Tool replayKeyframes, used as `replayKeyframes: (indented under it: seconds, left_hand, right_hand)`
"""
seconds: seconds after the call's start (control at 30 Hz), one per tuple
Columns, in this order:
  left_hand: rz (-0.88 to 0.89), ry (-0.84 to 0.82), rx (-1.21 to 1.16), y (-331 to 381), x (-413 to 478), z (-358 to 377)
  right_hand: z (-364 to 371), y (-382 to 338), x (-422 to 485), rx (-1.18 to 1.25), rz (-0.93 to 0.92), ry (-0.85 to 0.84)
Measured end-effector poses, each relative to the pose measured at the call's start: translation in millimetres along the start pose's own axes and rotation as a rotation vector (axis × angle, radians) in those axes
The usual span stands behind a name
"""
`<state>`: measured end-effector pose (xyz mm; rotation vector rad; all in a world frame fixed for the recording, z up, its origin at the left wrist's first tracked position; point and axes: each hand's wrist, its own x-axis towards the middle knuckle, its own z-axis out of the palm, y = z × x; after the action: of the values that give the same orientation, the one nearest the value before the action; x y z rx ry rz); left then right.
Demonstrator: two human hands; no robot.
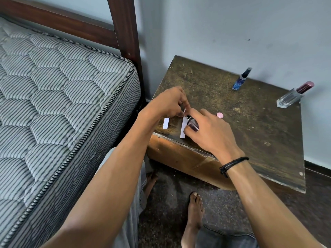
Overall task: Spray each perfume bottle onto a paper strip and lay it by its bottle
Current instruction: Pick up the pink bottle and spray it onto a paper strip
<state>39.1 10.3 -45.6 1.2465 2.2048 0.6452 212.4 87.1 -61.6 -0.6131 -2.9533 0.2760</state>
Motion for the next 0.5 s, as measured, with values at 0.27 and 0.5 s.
replayKeyframes:
  seconds: [0.27,0.5]
  left_hand:
    - [-0.012,0.013,0.0,0.7,0.0,0.8]
    - [0.005,0.008,-0.003,-0.1,-0.5,0.6]
  right_hand:
    - [-0.2,-1.5,1.5,-0.004,0.0,-0.002]
    - [-0.5,-3.0,1.5,0.02,0.006,-0.002]
